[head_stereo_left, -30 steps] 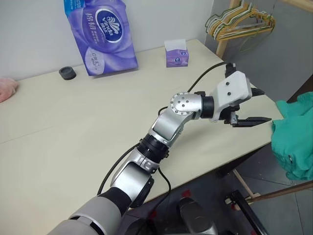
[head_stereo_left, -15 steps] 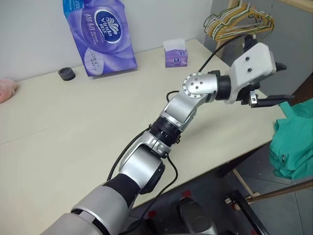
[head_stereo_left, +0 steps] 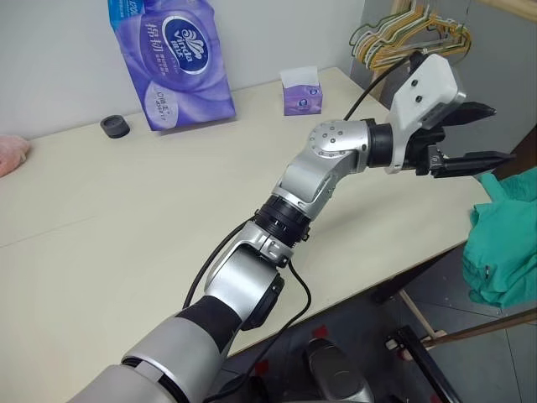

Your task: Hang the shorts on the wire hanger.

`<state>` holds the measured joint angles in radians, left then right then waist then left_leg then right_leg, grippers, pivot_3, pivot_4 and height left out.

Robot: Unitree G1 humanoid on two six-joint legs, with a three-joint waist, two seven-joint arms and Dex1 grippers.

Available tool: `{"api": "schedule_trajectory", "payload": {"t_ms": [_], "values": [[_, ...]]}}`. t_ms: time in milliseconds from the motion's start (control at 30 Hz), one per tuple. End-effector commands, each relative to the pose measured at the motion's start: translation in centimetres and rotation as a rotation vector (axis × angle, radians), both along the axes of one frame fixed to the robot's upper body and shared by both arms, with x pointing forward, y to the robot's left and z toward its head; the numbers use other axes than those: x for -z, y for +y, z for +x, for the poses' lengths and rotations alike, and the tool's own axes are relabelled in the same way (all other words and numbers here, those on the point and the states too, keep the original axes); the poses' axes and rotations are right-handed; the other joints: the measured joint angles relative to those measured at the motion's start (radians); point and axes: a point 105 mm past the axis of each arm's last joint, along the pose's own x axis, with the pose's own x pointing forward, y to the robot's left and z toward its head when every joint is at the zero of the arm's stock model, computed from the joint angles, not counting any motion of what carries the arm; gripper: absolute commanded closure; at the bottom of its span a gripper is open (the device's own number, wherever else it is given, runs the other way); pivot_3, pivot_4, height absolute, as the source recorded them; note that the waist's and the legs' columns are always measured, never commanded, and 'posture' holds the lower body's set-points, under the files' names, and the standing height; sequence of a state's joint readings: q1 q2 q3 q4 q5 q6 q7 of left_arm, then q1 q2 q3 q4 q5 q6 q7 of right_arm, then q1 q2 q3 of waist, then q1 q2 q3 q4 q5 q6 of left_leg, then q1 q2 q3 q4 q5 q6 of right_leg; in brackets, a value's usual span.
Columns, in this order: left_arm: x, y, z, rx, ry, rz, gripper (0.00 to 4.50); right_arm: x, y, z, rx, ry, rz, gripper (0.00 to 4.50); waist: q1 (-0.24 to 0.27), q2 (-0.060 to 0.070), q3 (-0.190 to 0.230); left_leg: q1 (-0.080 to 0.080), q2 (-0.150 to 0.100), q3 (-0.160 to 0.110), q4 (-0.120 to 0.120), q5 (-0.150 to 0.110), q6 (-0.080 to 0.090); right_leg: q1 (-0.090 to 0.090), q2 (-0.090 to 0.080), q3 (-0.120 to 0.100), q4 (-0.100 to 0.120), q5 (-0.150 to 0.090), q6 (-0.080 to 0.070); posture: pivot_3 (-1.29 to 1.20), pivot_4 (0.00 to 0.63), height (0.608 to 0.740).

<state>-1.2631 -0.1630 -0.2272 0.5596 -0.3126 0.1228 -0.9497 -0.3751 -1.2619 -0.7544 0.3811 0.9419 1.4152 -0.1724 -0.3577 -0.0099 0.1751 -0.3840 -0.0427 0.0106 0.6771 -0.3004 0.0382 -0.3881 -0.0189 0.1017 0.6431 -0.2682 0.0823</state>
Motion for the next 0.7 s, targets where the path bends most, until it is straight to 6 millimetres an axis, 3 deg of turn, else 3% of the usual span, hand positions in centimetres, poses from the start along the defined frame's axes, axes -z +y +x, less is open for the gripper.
{"api": "schedule_trajectory", "payload": {"t_ms": [33, 100, 200, 467, 567, 700], "values": [[-2.0, -1.4, -2.8, 0.097, -0.045, -0.049, 0.89, -1.0, 0.1, 0.0, -0.011, -0.020, -0.039, 4.50, 0.000, 0.000, 0.000, 0.000, 0.000, 0.000, 0.000, 0.000, 0.000, 0.000, 0.000, 0.000, 0.000, 0.000, 0.000, -0.38, 0.169, 0.740], [-1.9, -1.3, -2.9, 0.101, -0.048, -0.044, 0.89, -1.1, 0.0, 0.2, -0.014, -0.032, -0.052, 4.50, 0.001, 0.000, 0.000, 0.000, 0.000, 0.000, 0.000, 0.000, 0.000, 0.000, 0.000, 0.000, 0.000, 0.000, 0.000, -0.37, 0.169, 0.740], [-1.8, -1.4, -3.1, 0.108, -0.057, -0.039, 0.85, -1.4, -0.1, 0.4, -0.006, -0.041, -0.070, 3.76, 0.001, 0.000, 0.000, 0.000, 0.000, 0.000, 0.000, 0.000, 0.000, 0.000, 0.000, 0.000, 0.000, 0.000, 0.000, -0.37, 0.169, 0.740], [-1.9, -1.3, -3.0, 0.105, -0.055, -0.038, 0.85, -3.1, 0.4, 0.6, -0.011, -0.106, -0.095, 1.07, 0.001, 0.001, -0.001, 0.000, 0.000, 0.000, 0.000, 0.000, 0.000, 0.000, 0.000, 0.001, 0.001, 0.000, 0.000, -0.38, 0.164, 0.740], [-1.8, -1.3, -3.1, 0.104, -0.059, -0.035, 0.85, -4.7, 1.0, 0.6, -0.017, -0.142, -0.160, 0.04, 0.001, 0.002, -0.001, 0.000, 0.000, 0.000, 0.000, 0.000, 0.000, 0.000, 0.000, 0.001, 0.001, 0.000, 0.000, -0.37, 0.163, 0.740], [-1.7, -1.1, -2.8, 0.091, -0.066, -0.028, 0.85, -7.7, 2.5, 0.7, -0.021, -0.182, -0.340, 0.01, 0.000, 0.004, -0.001, 0.000, 0.000, 0.000, 0.000, 0.000, 0.000, 0.000, -0.001, 0.001, 0.001, 0.000, 0.001, -0.37, 0.163, 0.740]]}}
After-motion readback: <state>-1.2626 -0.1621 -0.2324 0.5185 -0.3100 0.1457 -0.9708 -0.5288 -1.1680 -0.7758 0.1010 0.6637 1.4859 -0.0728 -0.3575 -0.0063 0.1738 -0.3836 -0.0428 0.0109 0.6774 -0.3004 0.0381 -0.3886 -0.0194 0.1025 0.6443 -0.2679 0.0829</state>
